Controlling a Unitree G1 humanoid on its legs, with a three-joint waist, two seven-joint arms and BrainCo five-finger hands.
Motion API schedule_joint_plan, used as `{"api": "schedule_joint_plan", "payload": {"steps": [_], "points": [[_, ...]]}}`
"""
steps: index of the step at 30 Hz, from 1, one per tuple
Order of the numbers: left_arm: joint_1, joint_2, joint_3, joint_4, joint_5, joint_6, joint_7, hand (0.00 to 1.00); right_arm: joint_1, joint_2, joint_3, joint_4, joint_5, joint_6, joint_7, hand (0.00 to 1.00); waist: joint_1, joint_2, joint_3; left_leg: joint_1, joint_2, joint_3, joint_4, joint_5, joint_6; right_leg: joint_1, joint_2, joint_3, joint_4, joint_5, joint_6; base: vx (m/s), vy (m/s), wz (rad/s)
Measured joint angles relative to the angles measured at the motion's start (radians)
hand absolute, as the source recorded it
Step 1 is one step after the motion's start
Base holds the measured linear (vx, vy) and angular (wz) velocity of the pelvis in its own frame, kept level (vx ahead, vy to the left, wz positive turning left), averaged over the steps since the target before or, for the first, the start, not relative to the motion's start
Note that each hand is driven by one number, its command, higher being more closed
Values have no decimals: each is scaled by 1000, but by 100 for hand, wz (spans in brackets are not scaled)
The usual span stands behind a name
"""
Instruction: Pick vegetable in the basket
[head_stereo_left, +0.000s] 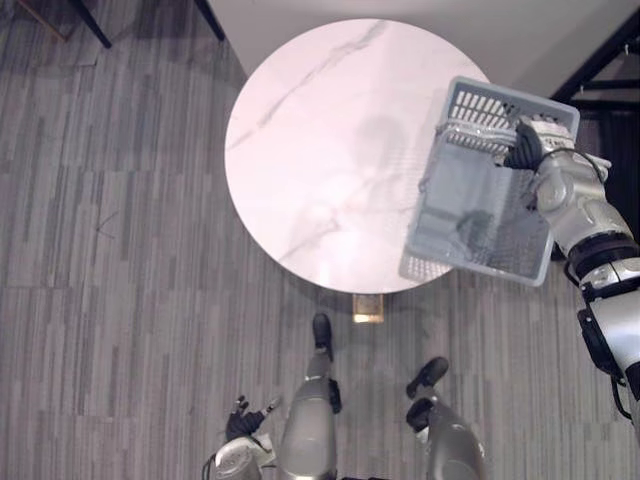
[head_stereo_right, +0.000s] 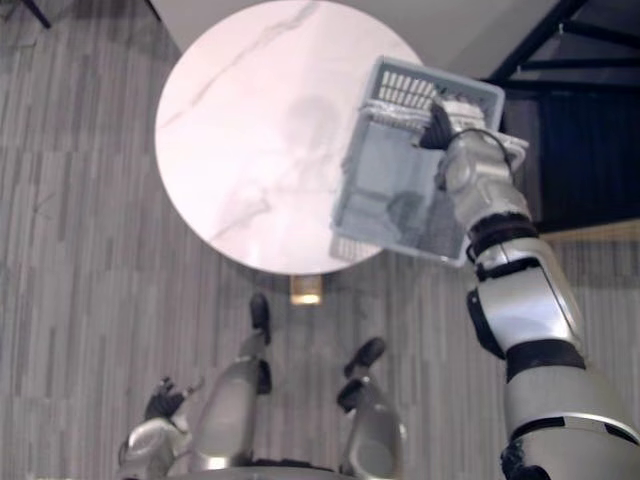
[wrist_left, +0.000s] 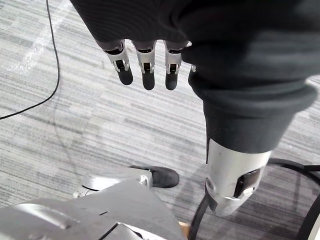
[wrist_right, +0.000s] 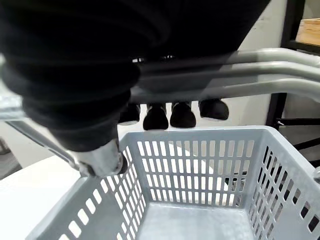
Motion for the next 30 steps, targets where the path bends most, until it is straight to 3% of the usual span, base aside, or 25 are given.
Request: {"api": "schedule_joint_plan", "payload": {"steps": [9,16,19,23,30], "points": [[0,1,12,2,9,4,-11,0,98,-21,175,-189,-10,-48,76,100,0,-2,-8,57,-1,-3,0,-2,-2,56,-3,5,6,-9,11,3,-1,1],[6,2,51,5,52,25,-17,0,295,-26,305,-430,1,-98,186,100,-7,-25,-77,125,8,33,-5,-14,-8,99,3,45,0,-10,11,-8,-12,-13],[31,11,51,5,71,32,-18,0,416,-31,309,-573,16,-122,207,100,-33,-58,-130,155,13,62,-6,-26,-13,115,12,75,-21,-5,16,12,-22,-27],[58,27,51,12,109,45,-35,0,583,-133,289,-762,75,-154,227,100,-62,-95,-205,186,23,107,-6,-48,-21,125,26,119,-50,1,25,40,-33,-30],[69,32,47,25,173,55,-43,0,833,-225,143,-900,119,-179,248,100,-111,-94,-263,230,34,153,-6,-52,-25,132,39,170,-53,2,25,44,-33,-22]]}}
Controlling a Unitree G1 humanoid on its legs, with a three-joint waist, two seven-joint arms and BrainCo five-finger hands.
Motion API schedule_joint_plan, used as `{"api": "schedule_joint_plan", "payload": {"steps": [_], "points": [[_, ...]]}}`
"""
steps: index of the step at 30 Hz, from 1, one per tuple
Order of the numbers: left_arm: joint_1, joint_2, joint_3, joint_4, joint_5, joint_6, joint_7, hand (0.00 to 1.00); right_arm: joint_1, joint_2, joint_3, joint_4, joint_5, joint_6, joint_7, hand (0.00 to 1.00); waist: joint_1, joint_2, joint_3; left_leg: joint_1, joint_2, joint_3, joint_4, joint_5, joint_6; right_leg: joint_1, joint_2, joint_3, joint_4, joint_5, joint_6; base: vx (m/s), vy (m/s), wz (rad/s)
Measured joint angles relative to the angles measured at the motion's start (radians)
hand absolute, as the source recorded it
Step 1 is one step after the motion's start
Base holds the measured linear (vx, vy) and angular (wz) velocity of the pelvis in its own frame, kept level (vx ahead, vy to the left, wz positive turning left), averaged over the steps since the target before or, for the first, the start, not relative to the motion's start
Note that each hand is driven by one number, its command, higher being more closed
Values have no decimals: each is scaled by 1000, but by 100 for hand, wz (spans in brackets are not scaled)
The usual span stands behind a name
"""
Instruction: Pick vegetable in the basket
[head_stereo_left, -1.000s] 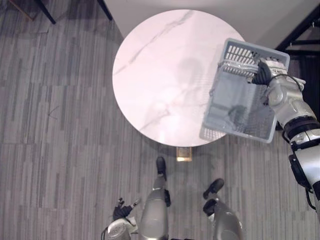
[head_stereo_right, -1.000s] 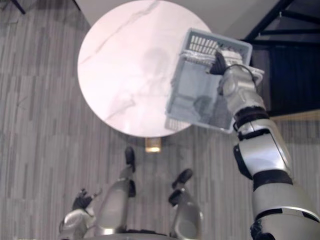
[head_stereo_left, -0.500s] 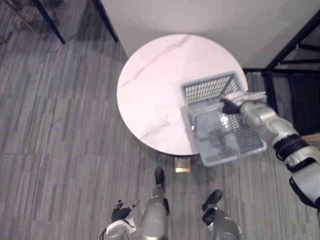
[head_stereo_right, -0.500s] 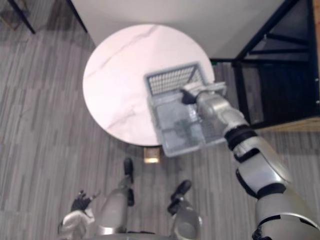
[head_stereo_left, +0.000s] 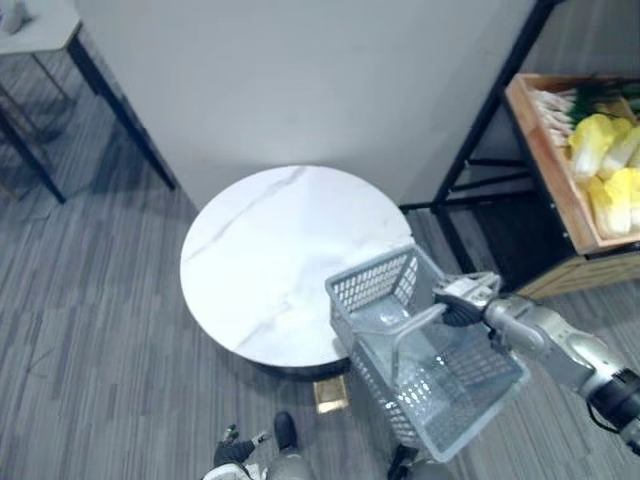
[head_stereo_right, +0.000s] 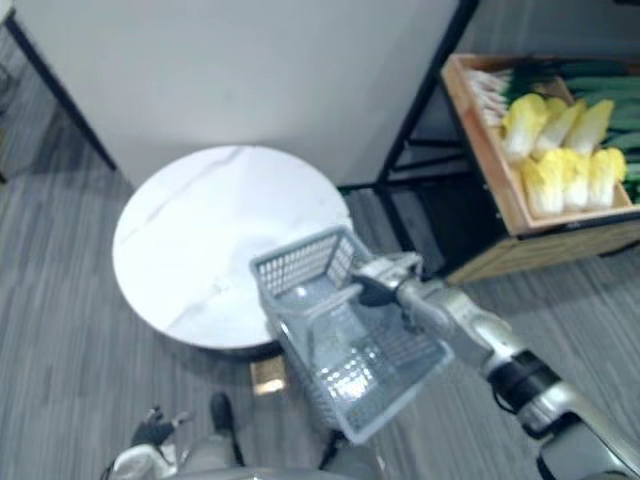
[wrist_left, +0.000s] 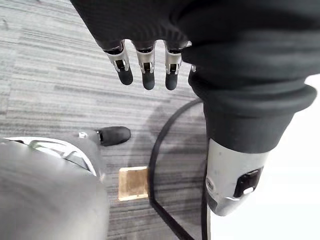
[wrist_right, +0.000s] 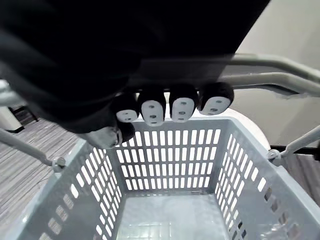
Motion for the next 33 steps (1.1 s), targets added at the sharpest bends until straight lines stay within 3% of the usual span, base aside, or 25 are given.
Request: {"api": "schedule_joint_plan", "payload": {"steps": [4,8,14,17,19,24,25,26,27,28,29,30,31,33], "points": [[5,-1,-11,3,32,2,-12,0,196,-35,-101,10,-14,-4,-1,100,-5,12,-21,26,-4,17,1,-9,-7,10,-2,21,1,0,0,34,-15,-14],[33,-4,-21,41,34,14,-21,0,345,-37,-224,21,-56,-8,-31,100,-33,38,-50,37,-12,34,1,-21,-11,10,-10,35,1,-1,3,22,0,-9],[61,-14,-47,70,34,13,-33,0,409,4,-276,125,-154,-6,-90,100,-39,63,-84,71,-13,70,0,-36,-14,16,-11,73,1,-7,4,23,-1,-17],[78,-22,-46,77,36,14,-32,0,440,46,-331,147,-170,-5,-101,100,-53,64,-86,95,-14,95,0,-44,-15,3,-18,100,41,-23,2,30,7,-22],[81,-21,-48,77,42,17,-31,0,493,69,-390,146,-170,-2,-124,100,-63,50,-78,123,-25,117,0,-51,-13,-25,-36,133,111,-52,7,27,32,-32],[93,-9,-68,86,85,20,-32,0,556,93,-460,116,-205,9,-134,100,-105,43,-75,173,-60,268,5,-81,-3,-81,-53,241,110,-51,19,14,73,-78],[91,-5,-74,86,102,20,-33,0,556,98,-461,112,-208,24,-133,100,-113,43,-76,181,-59,305,5,-87,-6,-81,-69,148,92,-77,-74,15,85,-109],[82,-8,-81,87,115,21,-36,0,555,97,-462,114,-214,31,-133,100,-110,69,-77,188,-28,360,4,-105,11,-75,-78,-23,90,-137,-236,18,83,-131],[81,-9,-79,88,117,19,-36,0,545,96,-460,113,-229,32,-133,100,-104,93,-80,192,-1,388,0,-110,19,-76,-89,-101,132,-146,-254,-3,82,-162],[82,0,-77,106,119,21,-39,0,505,102,-454,118,-247,35,-134,100,-104,61,-74,225,-6,461,7,-116,20,-92,-161,-245,311,-148,-260,16,52,-138],[80,11,-78,106,118,21,-39,0,495,102,-450,120,-247,35,-134,100,-108,45,-76,238,-14,496,8,-119,15,-87,-171,-279,335,-140,-263,38,19,-157],[83,23,-76,110,118,22,-40,0,476,100,-447,127,-249,32,-134,100,-98,20,-84,254,-22,550,15,-125,6,-77,-155,-302,304,-116,-244,63,-59,-152],[76,22,-75,118,118,24,-42,0,438,101,-444,131,-250,34,-135,100,-94,24,-83,260,8,614,48,-129,-8,-77,-103,-301,232,-64,-216,56,-107,-154],[67,10,-73,113,111,23,-43,0,394,100,-432,129,-250,37,-154,100,-80,26,-83,278,33,708,79,-136,-14,-78,-50,-315,140,-61,-206,62,-107,-160]]}}
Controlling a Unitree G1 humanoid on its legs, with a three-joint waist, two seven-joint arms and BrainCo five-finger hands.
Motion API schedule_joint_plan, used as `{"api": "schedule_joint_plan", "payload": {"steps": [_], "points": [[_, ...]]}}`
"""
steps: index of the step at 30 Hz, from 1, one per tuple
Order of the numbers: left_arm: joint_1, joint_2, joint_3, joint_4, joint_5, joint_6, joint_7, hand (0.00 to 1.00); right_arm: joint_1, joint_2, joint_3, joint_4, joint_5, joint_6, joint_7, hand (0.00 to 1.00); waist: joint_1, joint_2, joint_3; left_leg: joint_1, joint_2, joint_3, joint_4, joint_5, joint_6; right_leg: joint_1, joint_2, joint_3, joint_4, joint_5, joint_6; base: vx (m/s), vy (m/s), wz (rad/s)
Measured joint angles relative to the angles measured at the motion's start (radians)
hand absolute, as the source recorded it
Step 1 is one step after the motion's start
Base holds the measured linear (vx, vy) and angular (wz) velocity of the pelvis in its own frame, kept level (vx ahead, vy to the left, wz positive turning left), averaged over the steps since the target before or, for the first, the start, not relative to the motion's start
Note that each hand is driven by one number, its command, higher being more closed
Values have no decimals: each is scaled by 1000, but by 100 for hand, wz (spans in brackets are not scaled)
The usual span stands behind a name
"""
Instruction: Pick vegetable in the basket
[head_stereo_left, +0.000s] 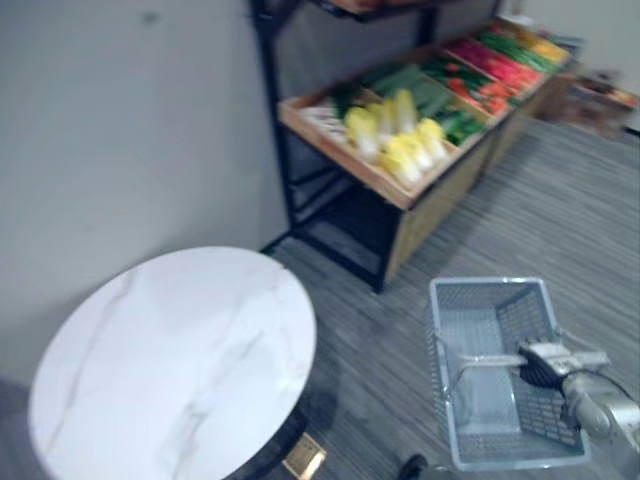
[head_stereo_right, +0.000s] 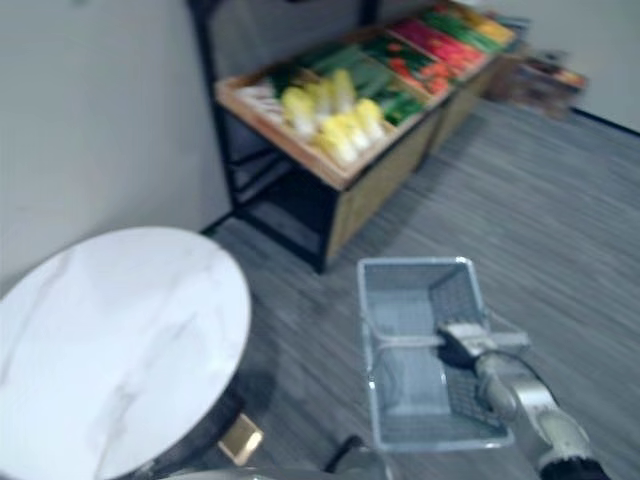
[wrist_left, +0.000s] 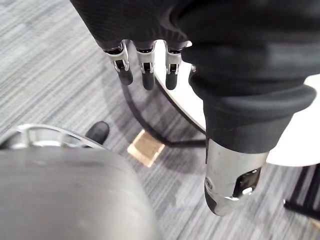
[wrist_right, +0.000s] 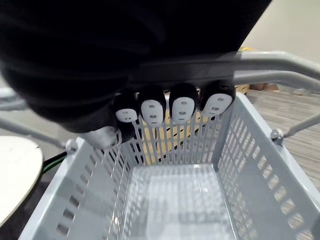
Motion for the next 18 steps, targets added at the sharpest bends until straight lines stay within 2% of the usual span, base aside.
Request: {"api": "schedule_joint_plan", "payload": {"steps": [2,4,5,6,7,8,9,10,11,12,13,14,15,16,17,18], "points": [[-15,-7,30,-1,-2,-2,-2,0,-25,0,20,-7,0,0,-4,100,2,6,-1,8,15,39,23,0,0,-8,19,-8,-19,24,23,79,-115,-120],[-46,-37,36,-8,-4,-4,-1,0,-5,-4,14,-8,4,24,-6,100,-22,45,18,14,55,38,53,0,0,-19,53,8,-6,12,21,49,-148,-44],[-54,-46,36,-8,-4,-3,0,0,4,-4,14,-8,4,27,-6,100,-29,56,24,14,70,37,71,0,0,-19,54,7,7,-5,26,29,-122,-18],[-68,-58,35,-9,-4,-4,0,0,36,-2,12,-9,5,33,-6,100,-31,65,31,10,118,24,160,-1,-1,-20,50,9,42,-46,32,20,-123,-14],[-73,-60,35,-10,-4,-3,1,0,64,-7,14,-12,3,31,-2,100,-31,67,32,-2,191,0,304,0,-1,-16,50,20,75,-81,30,27,-137,-26],[-73,-61,34,-12,-4,-3,1,0,71,-12,15,-13,4,30,-2,100,-28,72,36,-4,234,-9,380,3,5,-11,58,33,85,-96,27,60,-184,-54],[-64,-66,33,-15,-8,-4,1,0,65,-22,16,-15,6,27,-2,100,-25,87,49,-6,318,-38,520,28,39,7,88,67,93,-115,18,75,-173,-73],[-54,-68,35,-17,-16,-5,1,0,58,-23,18,-22,6,27,-3,100,-23,97,56,-26,369,-94,608,68,93,20,115,94,83,-121,11,91,-180,-102],[-48,-67,35,-17,-27,-9,2,0,44,-23,25,-31,6,27,-6,100,-20,110,60,-84,387,-221,721,61,101,30,139,136,64,-122,9,70,-128,-92],[-45,-66,36,-17,-37,-11,3,0,35,-23,33,-33,6,29,-6,100,-20,110,62,-117,372,-290,775,29,84,33,147,161,53,-120,12,70,-90,-115],[-39,-63,43,-18,-49,-13,5,0,21,-23,56,-33,6,31,-7,100,-16,110,63,-212,282,-461,851,-64,54,44,173,222,2,-116,16,56,-60,-100],[-36,-62,49,-18,-49,-14,6,0,19,-23,62,-33,6,31,-7,100,-8,105,66,-236,237,-509,853,-97,49,53,183,249,-22,-115,18,74,-54,-123],[-31,-61,59,-18,-50,-13,7,0,15,-23,75,-32,6,31,-7,100,11,96,70,-267,168,-554,831,-139,52,71,200,286,-77,-115,21,105,-45,-120],[-27,-73,64,-13,-49,-12,8,0,9,-27,85,-33,7,29,-7,100,33,114,74,-322,106,-604,751,-144,56,88,231,313,-86,-130,51,187,-70,-121],[2,-74,65,-46,-52,-18,9,0,-7,-34,84,-34,11,30,-17,100,29,110,93,-379,87,-644,720,-159,42,69,200,391,119,-201,21,175,-75,-87],[2,-78,73,-57,-59,-26,8,0,-12,-44,85,-26,14,27,-20,100,28,116,112,-398,83,-662,694,-163,44,75,221,406,121,-238,21,202,-72,-45]]}}
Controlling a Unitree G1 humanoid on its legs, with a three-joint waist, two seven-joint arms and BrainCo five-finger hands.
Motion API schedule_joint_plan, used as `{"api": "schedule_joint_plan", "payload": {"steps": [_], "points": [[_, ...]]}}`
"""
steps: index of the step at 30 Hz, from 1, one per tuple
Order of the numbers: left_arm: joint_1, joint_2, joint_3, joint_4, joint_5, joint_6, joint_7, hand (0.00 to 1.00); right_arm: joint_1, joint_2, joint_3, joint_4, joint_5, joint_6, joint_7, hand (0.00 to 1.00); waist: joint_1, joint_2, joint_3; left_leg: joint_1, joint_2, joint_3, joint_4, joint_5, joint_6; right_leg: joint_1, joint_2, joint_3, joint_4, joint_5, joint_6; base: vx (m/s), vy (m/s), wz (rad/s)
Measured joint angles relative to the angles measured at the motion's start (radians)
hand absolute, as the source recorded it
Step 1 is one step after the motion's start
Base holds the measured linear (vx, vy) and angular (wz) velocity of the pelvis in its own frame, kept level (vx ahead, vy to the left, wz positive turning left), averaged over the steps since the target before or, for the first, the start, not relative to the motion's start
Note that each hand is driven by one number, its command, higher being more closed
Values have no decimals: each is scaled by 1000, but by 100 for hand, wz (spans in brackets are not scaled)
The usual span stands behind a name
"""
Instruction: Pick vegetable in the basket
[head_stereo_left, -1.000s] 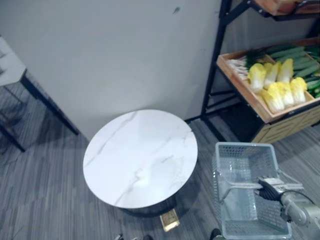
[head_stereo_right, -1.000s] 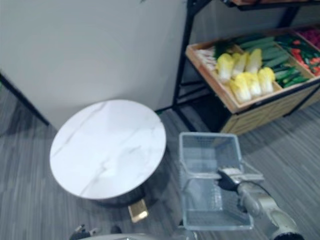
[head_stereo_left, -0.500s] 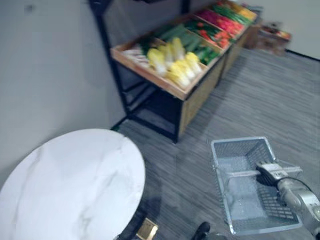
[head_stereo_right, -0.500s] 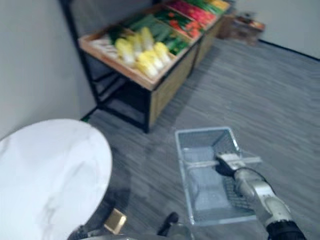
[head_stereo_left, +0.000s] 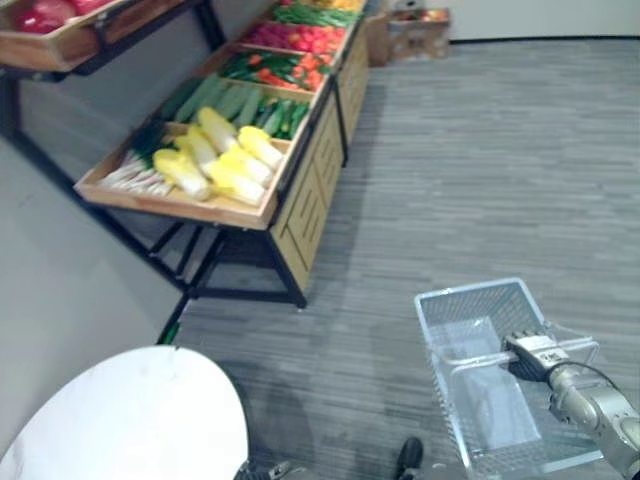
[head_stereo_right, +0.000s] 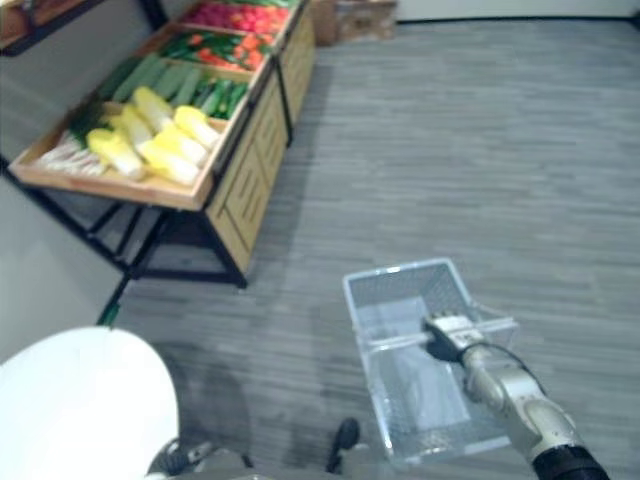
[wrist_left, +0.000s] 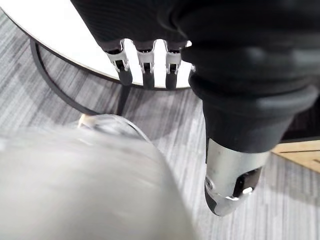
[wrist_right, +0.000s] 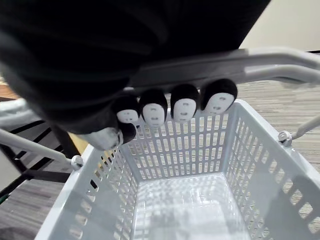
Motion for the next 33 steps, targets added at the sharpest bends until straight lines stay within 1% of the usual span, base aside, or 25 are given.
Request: {"api": "schedule_joint_plan", "payload": {"steps": [1,2,4,5,8,10,11,12,13,15,16,17,18,19,20,21,22,23,24,26,27,29,31,32,33], "points": [[-5,-10,-12,1,-2,4,-3,0,-2,7,3,36,2,6,1,100,7,16,12,-33,-22,-75,-138,0,-3,31,11,-26,-15,-6,30,193,-26,-33],[-1,-6,-11,-2,-4,1,-2,0,-3,14,4,43,1,7,1,100,15,7,10,-64,-83,-136,-308,16,-7,31,8,-17,-34,-2,36,215,-8,-26],[9,-9,-9,-1,-9,1,-2,0,-24,15,3,56,5,7,-1,100,18,7,11,-104,-131,-227,-547,87,-26,34,13,5,-72,6,50,293,65,-33],[14,-9,-10,-2,-9,0,-1,0,-33,16,5,68,26,7,-1,100,28,16,10,-142,-124,-268,-604,109,-35,34,28,24,-93,10,55,376,127,-41],[31,-9,-9,-1,-7,3,1,0,-54,34,33,73,38,7,-1,100,57,25,14,-166,-92,-276,-634,132,-34,84,47,76,-128,16,63,366,159,-57],[55,-9,-9,-1,-2,4,4,0,-64,69,49,83,38,6,0,100,65,20,15,-148,-88,-237,-624,214,-27,179,32,116,-162,-16,116,633,309,-54],[58,-6,-8,-1,3,6,7,0,-63,86,52,91,39,6,0,100,71,6,11,-134,-94,-229,-607,262,-26,194,15,131,-161,-29,134,542,281,-51],[56,4,-4,-5,6,5,14,0,-61,127,63,99,39,6,0,100,83,-42,-2,-123,-133,-201,-571,285,7,198,-39,156,-144,-54,167,560,255,-35],[43,20,-2,-9,13,5,24,0,-58,153,71,98,39,1,0,100,79,-78,-17,-128,-176,-189,-550,231,32,160,-91,160,-72,-58,177,653,293,-14],[25,44,-8,-31,18,6,27,0,-45,183,73,101,39,5,1,100,78,-118,-11,-104,-212,-172,-519,192,71,76,-158,178,157,-29,203,526,255,15],[25,56,-17,-42,21,12,27,0,-46,209,73,100,39,7,1,100,79,-140,-9,-54,-231,-166,-502,146,82,21,-189,193,345,55,196,517,260,16],[30,63,-25,-58,21,19,32,0,-50,226,73,100,39,10,0,100,80,-144,-9,-12,-232,-161,-490,110,89,-24,-204,210,473,188,201,524,251,14],[36,69,-41,-73,20,20,34,0,-53,236,73,99,38,13,-5,100,79,-143,-9,24,-230,-162,-493,90,93,-47,-207,221,542,311,205,522,228,19],[39,77,-73,-105,20,19,34,0,-51,238,74,90,38,7,-10,100,78,-132,-4,85,-227,-172,-498,51,102,-99,-210,244,684,386,229,511,184,35],[25,93,-93,-122,20,18,36,0,-62,240,76,91,37,2,-10,100,78,-144,-5,124,-234,-185,-497,34,115,-163,-206,265,810,327,197,497,140,44],[14,95,-98,-128,16,17,37,0,-63,240,75,90,36,2,-11,100,76,-143,-5,141,-236,-196,-499,30,121,-191,-203,264,843,298,192,480,73,59],[-3,101,-99,-145,7,16,39,0,-66,239,71,89,34,3,-14,100,67,-134,1,188,-234,-220,-520,26,127,-229,-195,228,853,238,151,476,14,72],[-12,99,-113,-159,-9,15,41,0,-66,240,70,82,33,3,-17,100,53,-120,10,244,-231,-245,-544,26,127,-240,-203,158,790,172,104,493,-6,75],[-17,99,-124,-162,-19,13,42,0,-65,239,69,76,33,4,-19,100,49,-115,13,263,-231,-260,-550,26,127,-240,-209,120,737,148,93,572,-86,72],[-27,87,-126,-187,-29,10,42,0,-41,239,62,73,32,4,-20,100,47,-107,17,315,-223,-297,-555,22,129,-249,-203,49,406,125,84,509,-168,70],[-32,86,-125,-188,-28,7,42,0,-34,239,56,73,31,5,-20,100,46,-103,17,314,-216,-318,-549,16,120,-248,-195,51,299,132,94,460,-284,96],[-37,84,-126,-197,-26,-2,41,0,-29,236,19,66,31,9,-21,100,30,-104,16,318,-190,-394,-519,-57,49,-248,-190,158,-60,214,143,466,-331,110],[-30,108,-125,-195,-25,-1,41,0,-8,237,3,64,30,19,-22,100,33,-138,12,334,-189,-450,-502,-145,-35,-209,-236,250,-212,282,164,435,-421,114],[-36,103,-126,-186,-25,2,41,0,-9,236,-10,74,30,28,-22,100,35,-127,20,347,-174,-468,-495,-171,-59,-203,-232,244,-179,388,207,516,-569,118],[-48,58,-129,-165,-25,4,40,0,-31,233,-45,114,29,56,-21,100,47,-79,28,336,-126,-489,-481,-180,-65,-217,-205,200,-77,308,197,345,-395,96]]}}
